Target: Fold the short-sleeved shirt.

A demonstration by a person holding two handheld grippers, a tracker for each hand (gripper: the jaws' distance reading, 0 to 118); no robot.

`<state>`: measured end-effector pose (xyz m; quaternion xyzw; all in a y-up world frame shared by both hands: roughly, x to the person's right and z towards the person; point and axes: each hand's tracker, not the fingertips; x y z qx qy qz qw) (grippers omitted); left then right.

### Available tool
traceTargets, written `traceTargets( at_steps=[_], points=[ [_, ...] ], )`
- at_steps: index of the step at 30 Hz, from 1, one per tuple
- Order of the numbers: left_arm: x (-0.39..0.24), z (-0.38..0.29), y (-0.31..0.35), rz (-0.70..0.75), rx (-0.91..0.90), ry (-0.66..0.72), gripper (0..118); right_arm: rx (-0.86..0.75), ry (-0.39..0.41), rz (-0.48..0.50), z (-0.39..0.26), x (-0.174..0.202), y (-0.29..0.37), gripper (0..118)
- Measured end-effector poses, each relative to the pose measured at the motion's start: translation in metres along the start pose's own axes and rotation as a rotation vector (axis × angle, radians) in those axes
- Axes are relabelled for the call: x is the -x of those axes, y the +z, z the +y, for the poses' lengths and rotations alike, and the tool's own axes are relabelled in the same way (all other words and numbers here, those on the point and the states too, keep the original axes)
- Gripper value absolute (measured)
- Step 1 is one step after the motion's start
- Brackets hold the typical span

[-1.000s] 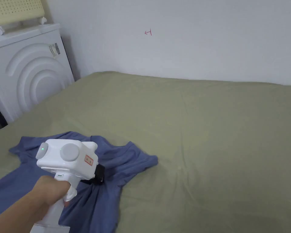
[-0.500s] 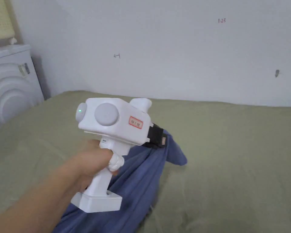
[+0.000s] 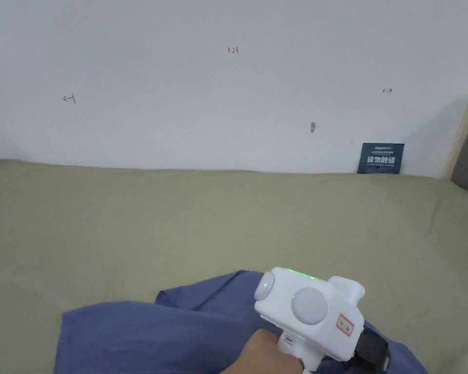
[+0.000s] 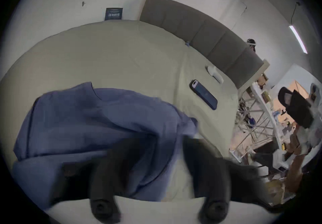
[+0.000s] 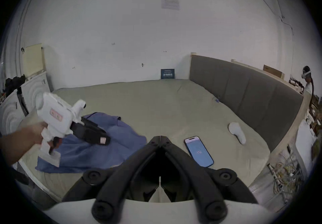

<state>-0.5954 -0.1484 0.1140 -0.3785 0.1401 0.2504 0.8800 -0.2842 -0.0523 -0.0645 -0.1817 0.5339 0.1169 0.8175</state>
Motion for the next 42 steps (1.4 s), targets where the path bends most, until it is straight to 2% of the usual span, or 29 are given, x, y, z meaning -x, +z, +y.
traceTargets(
  at_steps=[1, 4, 7, 10, 12, 17, 18, 19, 24, 27, 30, 31, 32, 33, 34, 35, 38, 40, 42],
  points=[
    [0.001, -0.003, 0.005, 0.025, -0.025, 0.031, 98, 0.002, -0.004, 0.003, 0.000, -0.001, -0.001, 0],
    [0.014, -0.013, 0.060, 0.056, -0.226, 0.119, 97, -0.003, 0.001, 0.037, 0.004, 0.007, -0.007, 0],
    [0.028, -0.039, 0.140, 0.169, -0.380, 0.128, 97, -0.024, -0.008, 0.111, 0.010, 0.021, -0.012, 0],
    [0.043, -0.085, 0.217, 0.370, -0.447, 0.144, 96, -0.035, 0.020, 0.160, 0.015, 0.039, -0.015, 0],
    [0.050, -0.123, 0.258, 0.515, -0.494, 0.201, 95, -0.051, 0.028, 0.200, 0.017, 0.051, -0.017, 0],
    [0.054, -0.228, 0.317, 0.738, -0.633, 0.395, 53, -0.093, 0.028, 0.253, 0.014, 0.076, -0.024, 0],
    [0.053, -0.247, 0.320, 0.782, -0.636, 0.420, 17, -0.095, 0.028, 0.267, 0.012, 0.079, -0.025, 0],
    [0.051, -0.266, 0.322, 0.846, -0.652, 0.445, 0, -0.093, 0.030, 0.276, 0.010, 0.083, -0.027, 0],
    [0.064, -0.306, 0.316, 0.809, -0.617, 0.571, 0, -0.059, 0.023, 0.295, 0.004, 0.096, -0.040, 0],
    [0.086, -0.290, 0.313, 0.774, -0.577, 0.575, 0, -0.049, 0.026, 0.301, 0.002, 0.099, -0.046, 0],
    [0.126, -0.247, 0.310, 0.700, -0.516, 0.535, 0, -0.038, 0.052, 0.287, 0.001, 0.098, -0.051, 0],
    [0.145, -0.231, 0.307, 0.666, -0.486, 0.513, 4, -0.034, 0.055, 0.287, 0.001, 0.096, -0.053, 0],
    [0.167, -0.213, 0.302, 0.610, -0.431, 0.499, 15, -0.029, 0.057, 0.283, 0.001, 0.095, -0.053, 0],
    [0.186, -0.192, 0.295, 0.639, -0.383, 0.482, 40, -0.021, 0.058, 0.273, 0.001, 0.093, -0.054, 0],
    [0.205, -0.173, 0.286, 0.637, -0.323, 0.484, 91, -0.013, 0.058, 0.264, 0.000, 0.090, -0.056, 0],
    [0.226, -0.159, 0.276, 0.619, -0.260, 0.497, 113, -0.008, 0.055, 0.257, 0.000, 0.087, -0.057, 0],
    [0.282, -0.134, 0.246, 0.611, -0.171, 0.579, 115, 0.016, 0.042, 0.224, -0.003, 0.078, -0.060, 0],
    [0.313, -0.126, 0.223, 0.620, -0.051, 0.692, 115, 0.034, 0.047, 0.198, -0.005, 0.074, -0.061, 0],
    [0.321, -0.128, 0.207, 0.600, 0.005, 0.760, 115, 0.046, 0.049, 0.179, -0.007, 0.070, -0.063, 0]
  ],
)
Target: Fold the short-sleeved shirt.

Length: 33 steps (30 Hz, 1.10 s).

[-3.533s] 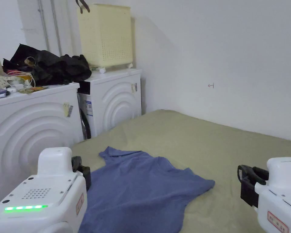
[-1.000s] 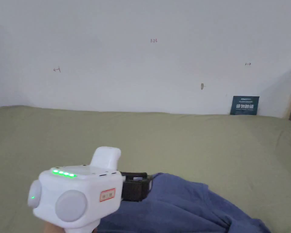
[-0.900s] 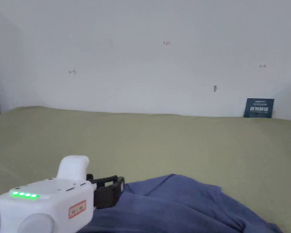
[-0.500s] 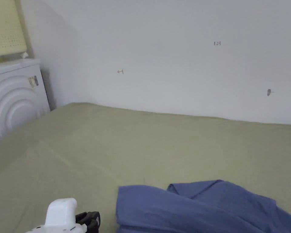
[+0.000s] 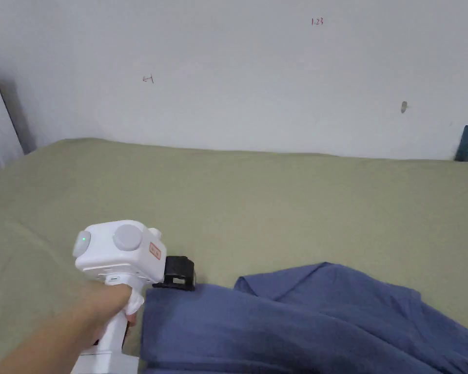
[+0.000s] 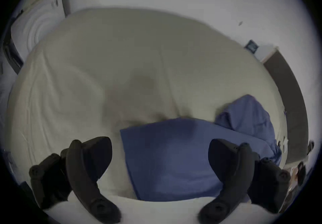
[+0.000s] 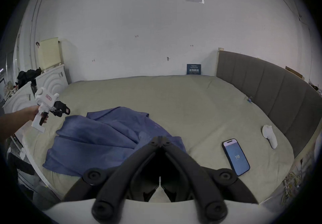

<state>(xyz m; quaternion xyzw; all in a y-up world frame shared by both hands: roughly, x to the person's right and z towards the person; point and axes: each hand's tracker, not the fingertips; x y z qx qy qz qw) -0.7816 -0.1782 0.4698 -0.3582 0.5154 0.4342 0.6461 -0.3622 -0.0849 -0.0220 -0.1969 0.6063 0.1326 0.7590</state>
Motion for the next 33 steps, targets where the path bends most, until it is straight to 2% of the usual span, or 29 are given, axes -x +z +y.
traceTargets(
  at_steps=[2, 5, 8, 9, 10, 12, 13, 14, 16, 19, 20, 21, 22, 23, 24, 25, 26, 27, 29, 30, 31, 32, 33],
  points=[
    [-0.002, -0.001, -0.016, 0.005, 0.045, 0.049, 114, 0.012, -0.002, -0.014, -0.001, -0.003, -0.002, 0],
    [-0.008, -0.013, -0.019, -0.010, 0.050, 0.036, 114, 0.026, -0.011, -0.033, -0.002, -0.005, -0.007, 0],
    [-0.017, -0.020, -0.014, 0.062, 0.035, -0.073, 112, 0.037, -0.015, -0.038, -0.004, -0.004, -0.012, 0],
    [-0.020, -0.023, -0.014, 0.104, 0.047, -0.127, 107, 0.040, -0.016, -0.032, -0.004, -0.003, -0.014, 0],
    [-0.023, -0.026, -0.011, 0.147, 0.047, -0.172, 96, 0.041, -0.017, -0.029, -0.005, -0.002, -0.016, 0],
    [-0.020, -0.021, -0.004, 0.111, 0.038, -0.184, 87, 0.048, -0.010, -0.029, -0.006, 0.000, -0.021, 0],
    [-0.022, -0.021, 0.002, 0.128, 0.031, -0.201, 74, 0.072, -0.002, -0.044, -0.006, 0.002, -0.025, 0],
    [-0.024, -0.021, 0.007, 0.120, 0.026, -0.214, 58, 0.093, 0.005, -0.058, -0.006, 0.001, -0.030, 0],
    [-0.028, -0.018, 0.012, -0.007, 0.008, -0.222, 6, 0.115, 0.015, -0.070, -0.008, -0.001, -0.041, 0],
    [-0.039, -0.019, 0.014, 0.030, -0.010, -0.260, 6, 0.154, -0.018, -0.055, -0.004, -0.003, -0.060, 1],
    [-0.038, -0.017, 0.009, 0.021, -0.002, -0.258, 6, 0.171, -0.050, -0.023, -0.003, -0.005, -0.067, 9],
    [-0.038, -0.017, 0.009, -0.001, 0.002, -0.245, 6, 0.196, -0.077, 0.018, -0.001, -0.008, -0.077, 33],
    [-0.037, -0.017, 0.010, -0.012, 0.000, -0.227, 6, 0.238, -0.105, 0.052, -0.002, -0.012, -0.089, 83],
    [-0.035, -0.016, 0.010, -0.017, 0.001, -0.217, 6, 0.314, -0.110, 0.086, -0.003, -0.014, -0.104, 109],
    [-0.035, -0.018, 0.009, -0.014, -0.005, -0.212, 6, 0.401, -0.130, 0.140, -0.005, -0.015, -0.119, 114],
    [-0.033, -0.018, 0.009, -0.013, -0.009, -0.207, 6, 0.441, -0.162, 0.194, -0.007, -0.017, -0.134, 113],
    [-0.030, -0.017, 0.009, -0.016, -0.008, -0.203, 6, 0.494, -0.167, 0.181, -0.013, -0.018, -0.148, 113],
    [-0.027, -0.017, 0.009, -0.019, -0.011, -0.194, 6, 0.529, -0.168, 0.159, -0.019, -0.019, -0.163, 113],
    [-0.025, -0.020, 0.009, -0.030, -0.010, -0.170, 6, 0.593, -0.163, 0.052, -0.031, -0.020, -0.184, 110],
    [-0.022, -0.020, 0.009, -0.037, -0.015, -0.160, 6, 0.620, -0.159, 0.029, -0.036, -0.020, -0.193, 94],
    [-0.018, -0.020, 0.009, -0.046, -0.023, -0.148, 6, 0.601, -0.186, 0.023, -0.037, -0.021, -0.192, 47],
    [-0.018, -0.023, 0.010, -0.051, -0.042, -0.134, 6, 0.592, -0.207, 0.039, -0.037, -0.024, -0.191, 11],
    [-0.016, -0.023, 0.012, -0.061, -0.079, -0.110, 6, 0.565, -0.267, 0.094, -0.038, -0.026, -0.187, 3]
  ],
)
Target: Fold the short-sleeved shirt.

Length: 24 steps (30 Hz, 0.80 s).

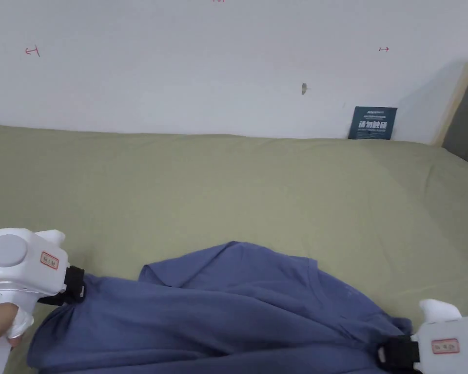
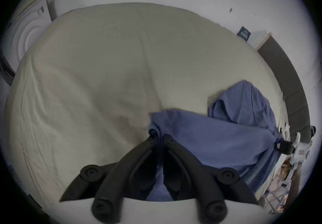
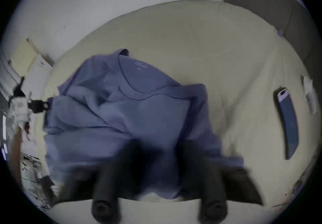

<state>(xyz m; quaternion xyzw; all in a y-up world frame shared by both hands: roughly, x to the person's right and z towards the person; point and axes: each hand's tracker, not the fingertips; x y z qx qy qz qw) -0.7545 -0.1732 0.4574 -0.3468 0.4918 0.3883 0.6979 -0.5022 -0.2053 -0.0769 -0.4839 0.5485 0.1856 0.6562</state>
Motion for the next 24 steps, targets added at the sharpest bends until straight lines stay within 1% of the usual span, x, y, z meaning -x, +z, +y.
traceTargets(
  at_steps=[1, 2, 3, 4, 5, 6, 8, 9, 11, 13, 15, 18, 20, 21, 24],
  points=[
    [0.003, -0.003, 0.007, -0.005, -0.099, 0.014, 6, -0.046, -0.029, 0.072, -0.003, 0.003, 0.008, 4],
    [0.007, -0.005, 0.014, -0.058, -0.182, 0.037, 6, -0.110, 0.006, 0.029, -0.004, 0.009, 0.014, 4],
    [0.010, -0.005, 0.019, -0.119, -0.224, 0.058, 6, -0.157, 0.076, -0.002, -0.004, 0.015, 0.020, 4],
    [0.013, -0.004, 0.025, -0.168, -0.235, 0.074, 6, -0.190, 0.150, -0.002, -0.001, 0.022, 0.026, 4],
    [0.012, -0.001, 0.032, -0.160, -0.235, 0.067, 6, -0.232, 0.169, 0.005, -0.002, 0.030, 0.036, 4],
    [0.010, 0.002, 0.041, -0.134, -0.268, 0.026, 6, -0.264, 0.186, 0.020, 0.001, 0.035, 0.044, 4],
    [0.005, 0.009, 0.061, -0.139, -0.315, -0.027, 6, -0.305, 0.206, 0.067, 0.014, 0.045, 0.061, 4],
    [0.005, 0.015, 0.070, -0.165, -0.311, -0.026, 6, -0.320, 0.221, 0.075, 0.023, 0.056, 0.072, 4],
    [0.006, 0.027, 0.092, -0.174, -0.378, -0.009, 6, -0.346, 0.238, 0.089, 0.039, 0.065, 0.086, 4],
    [0.008, 0.041, 0.116, -0.165, -0.449, 0.006, 6, -0.390, 0.267, 0.091, 0.061, 0.073, 0.097, 4],
    [0.013, 0.057, 0.138, -0.179, -0.471, 0.015, 6, -0.427, 0.293, 0.074, 0.084, 0.081, 0.110, 4],
    [0.014, 0.078, 0.171, -0.159, -0.528, 0.010, 6, -0.468, 0.296, 0.096, 0.125, 0.087, 0.126, 4],
    [0.012, 0.091, 0.191, -0.143, -0.574, -0.019, 6, -0.521, 0.303, 0.084, 0.151, 0.096, 0.139, 4],
    [0.011, 0.097, 0.200, -0.145, -0.585, -0.025, 6, -0.558, 0.301, 0.089, 0.163, 0.093, 0.143, 4],
    [0.002, 0.114, 0.226, -0.129, -0.631, -0.036, 6, -0.598, 0.323, 0.083, 0.201, 0.105, 0.160, 4]
  ],
)
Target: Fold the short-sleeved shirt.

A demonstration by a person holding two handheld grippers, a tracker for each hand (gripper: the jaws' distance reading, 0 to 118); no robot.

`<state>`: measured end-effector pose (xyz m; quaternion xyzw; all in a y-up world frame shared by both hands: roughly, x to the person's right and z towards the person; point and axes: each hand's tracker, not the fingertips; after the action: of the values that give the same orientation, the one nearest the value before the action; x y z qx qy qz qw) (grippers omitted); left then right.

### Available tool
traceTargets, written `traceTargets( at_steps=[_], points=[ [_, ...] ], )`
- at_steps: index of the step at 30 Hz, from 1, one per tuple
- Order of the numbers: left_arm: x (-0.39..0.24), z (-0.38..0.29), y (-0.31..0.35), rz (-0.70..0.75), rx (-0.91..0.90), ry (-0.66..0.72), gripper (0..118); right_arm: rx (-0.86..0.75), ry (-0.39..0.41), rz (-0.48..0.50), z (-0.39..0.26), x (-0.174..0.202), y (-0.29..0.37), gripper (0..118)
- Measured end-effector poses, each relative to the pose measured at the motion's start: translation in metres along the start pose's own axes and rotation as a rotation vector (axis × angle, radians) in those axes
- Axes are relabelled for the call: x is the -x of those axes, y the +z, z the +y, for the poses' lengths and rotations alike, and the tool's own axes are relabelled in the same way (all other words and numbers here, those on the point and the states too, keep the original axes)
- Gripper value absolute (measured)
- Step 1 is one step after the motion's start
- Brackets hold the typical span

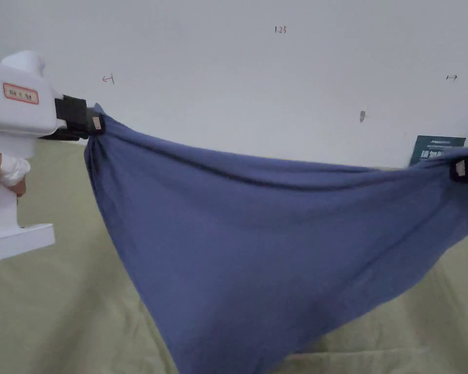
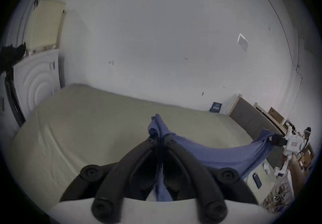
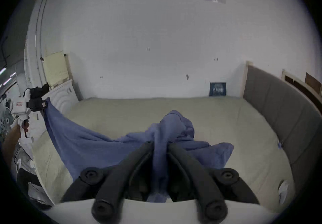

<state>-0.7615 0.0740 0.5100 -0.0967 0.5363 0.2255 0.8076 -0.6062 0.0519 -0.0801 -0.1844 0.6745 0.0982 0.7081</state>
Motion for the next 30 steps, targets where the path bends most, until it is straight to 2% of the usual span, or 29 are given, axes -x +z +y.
traceTargets(
  at_steps=[3, 7, 12, 15, 18, 20, 22, 24, 28, 30],
  points=[
    [0.002, 0.028, -0.003, 0.016, -0.067, -0.034, 6, -0.042, 0.043, -0.045, 0.042, -0.003, -0.014, 4],
    [0.004, 0.052, -0.006, -0.007, -0.138, -0.006, 6, -0.148, 0.073, -0.036, 0.075, 0.000, -0.012, 4],
    [0.008, 0.060, -0.016, -0.023, -0.185, 0.047, 6, -0.183, 0.042, -0.042, 0.088, 0.001, -0.016, 4],
    [0.005, 0.056, -0.027, -0.007, -0.182, 0.032, 6, -0.190, 0.058, -0.053, 0.078, 0.014, -0.016, 4],
    [0.002, 0.041, -0.043, 0.030, -0.172, 0.011, 6, -0.157, 0.053, -0.052, 0.064, 0.008, -0.036, 4],
    [0.003, 0.025, -0.048, -0.019, -0.166, 0.046, 6, -0.134, 0.042, -0.057, 0.045, 0.008, -0.044, 4],
    [0.007, 0.005, -0.056, -0.017, -0.139, 0.072, 6, -0.091, 0.019, -0.058, 0.036, -0.018, -0.071, 4],
    [0.013, -0.012, -0.058, -0.010, -0.103, 0.076, 6, -0.069, 0.004, -0.042, 0.019, -0.026, -0.073, 4],
    [0.031, -0.041, -0.058, 0.001, -0.048, 0.128, 6, -0.063, -0.076, -0.017, 0.002, -0.047, -0.067, 4],
    [0.036, -0.050, -0.052, -0.024, -0.045, 0.154, 6, -0.071, -0.073, -0.020, 0.000, -0.051, -0.056, 4]
  ],
)
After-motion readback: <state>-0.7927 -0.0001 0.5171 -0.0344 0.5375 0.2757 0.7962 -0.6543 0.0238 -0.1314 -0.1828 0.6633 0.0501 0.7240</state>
